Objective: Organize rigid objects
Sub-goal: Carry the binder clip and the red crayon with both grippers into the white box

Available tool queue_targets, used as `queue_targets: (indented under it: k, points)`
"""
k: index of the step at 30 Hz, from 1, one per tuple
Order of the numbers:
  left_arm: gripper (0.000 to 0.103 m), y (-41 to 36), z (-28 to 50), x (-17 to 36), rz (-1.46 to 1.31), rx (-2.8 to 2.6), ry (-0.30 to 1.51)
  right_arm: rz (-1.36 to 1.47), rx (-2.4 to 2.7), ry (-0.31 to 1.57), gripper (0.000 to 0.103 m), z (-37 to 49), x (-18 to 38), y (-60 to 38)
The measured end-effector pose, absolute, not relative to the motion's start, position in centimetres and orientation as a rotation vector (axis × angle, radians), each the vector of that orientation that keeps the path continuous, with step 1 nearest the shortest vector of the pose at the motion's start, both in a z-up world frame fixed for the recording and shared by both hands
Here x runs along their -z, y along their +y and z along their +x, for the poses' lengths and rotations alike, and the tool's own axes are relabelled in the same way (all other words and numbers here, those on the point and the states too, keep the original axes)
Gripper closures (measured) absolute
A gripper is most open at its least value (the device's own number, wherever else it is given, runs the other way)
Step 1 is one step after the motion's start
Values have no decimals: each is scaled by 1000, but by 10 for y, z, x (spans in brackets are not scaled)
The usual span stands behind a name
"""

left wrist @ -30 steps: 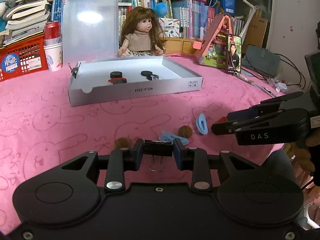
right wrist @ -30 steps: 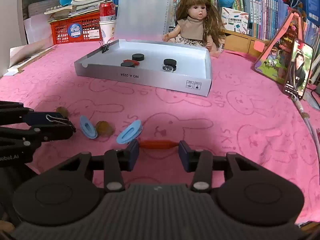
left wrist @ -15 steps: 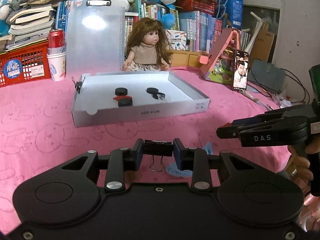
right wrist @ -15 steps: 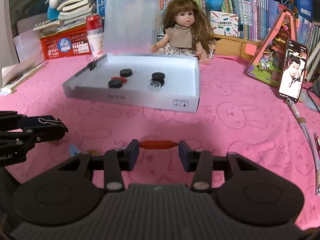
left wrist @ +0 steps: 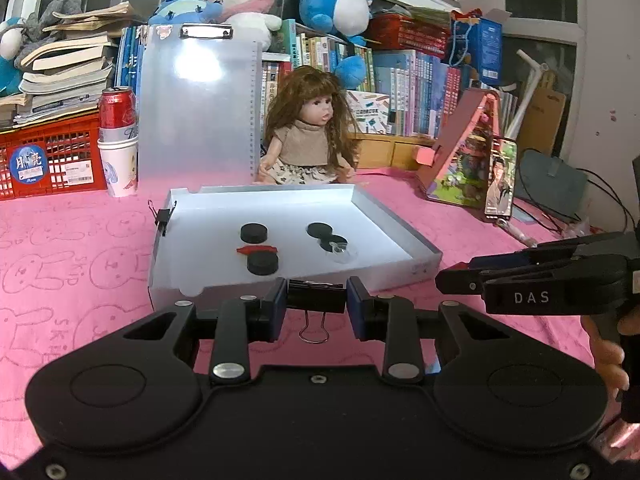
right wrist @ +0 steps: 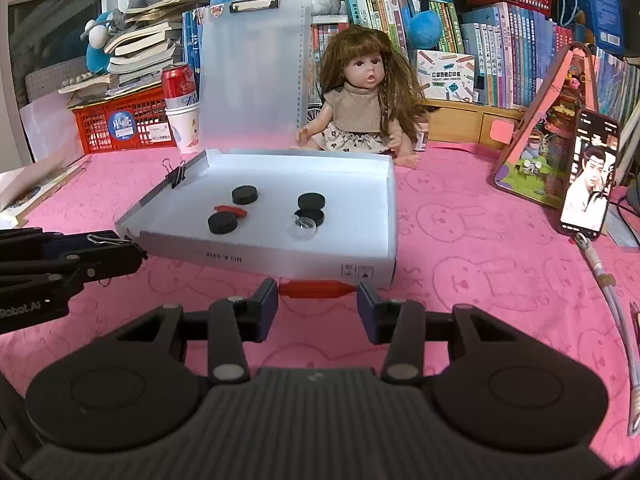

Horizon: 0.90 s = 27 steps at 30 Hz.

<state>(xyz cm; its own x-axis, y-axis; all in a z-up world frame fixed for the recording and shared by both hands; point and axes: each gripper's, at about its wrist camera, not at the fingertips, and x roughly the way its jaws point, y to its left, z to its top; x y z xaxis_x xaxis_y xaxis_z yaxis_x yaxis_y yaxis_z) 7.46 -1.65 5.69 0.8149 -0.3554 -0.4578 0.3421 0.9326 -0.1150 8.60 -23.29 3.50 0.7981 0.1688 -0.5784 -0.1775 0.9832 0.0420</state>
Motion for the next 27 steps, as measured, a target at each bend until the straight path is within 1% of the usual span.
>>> queue_targets:
  k: [11,20,27]
  points:
    - [72,-15,133,-64,-87,337,544,60,-196,684,55,131,-39,-235]
    - [73,-20,191,-59,-149,327,678,155,-209,814,55,180,-37,-237]
    - [72,-26,217,-45,-161,315,762,198,-211,904,55,209,-27,-233]
